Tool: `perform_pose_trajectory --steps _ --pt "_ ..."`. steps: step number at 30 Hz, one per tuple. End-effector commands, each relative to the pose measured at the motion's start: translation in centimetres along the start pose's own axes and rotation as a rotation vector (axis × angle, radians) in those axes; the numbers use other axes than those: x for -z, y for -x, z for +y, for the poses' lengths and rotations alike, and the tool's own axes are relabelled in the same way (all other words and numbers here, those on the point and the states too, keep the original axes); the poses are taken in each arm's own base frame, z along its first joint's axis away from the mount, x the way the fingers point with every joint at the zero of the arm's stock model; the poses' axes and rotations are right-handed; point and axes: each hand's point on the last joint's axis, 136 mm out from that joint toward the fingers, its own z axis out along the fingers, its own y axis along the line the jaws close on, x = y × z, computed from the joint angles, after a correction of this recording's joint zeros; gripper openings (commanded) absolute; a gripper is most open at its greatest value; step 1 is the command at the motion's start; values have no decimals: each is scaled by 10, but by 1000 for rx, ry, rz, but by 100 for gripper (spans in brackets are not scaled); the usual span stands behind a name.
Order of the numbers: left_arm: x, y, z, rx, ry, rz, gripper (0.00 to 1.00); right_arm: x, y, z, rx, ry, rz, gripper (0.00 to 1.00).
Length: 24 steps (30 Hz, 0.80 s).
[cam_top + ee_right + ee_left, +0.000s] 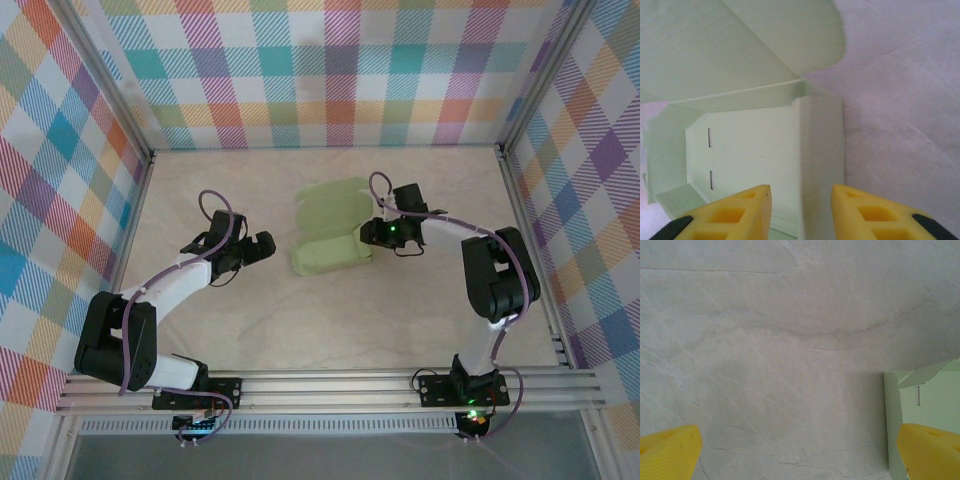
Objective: Fold the paper box
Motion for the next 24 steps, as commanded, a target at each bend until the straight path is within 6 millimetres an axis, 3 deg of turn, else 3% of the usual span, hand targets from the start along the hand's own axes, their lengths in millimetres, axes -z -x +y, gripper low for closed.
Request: perform_pose_trajectory --steps 1,17,24 --pt "0 0 -3 -24 -7 -4 100 -5 -4 -7 -28 22 13 36" --pt "-2 -2 -2 -27 0 4 100 -19 -17 -24 -69 12 57 33" --pt "-3 -3 -2 -26 -1 8 100 -18 -23 -37 -68 -60 70 25"
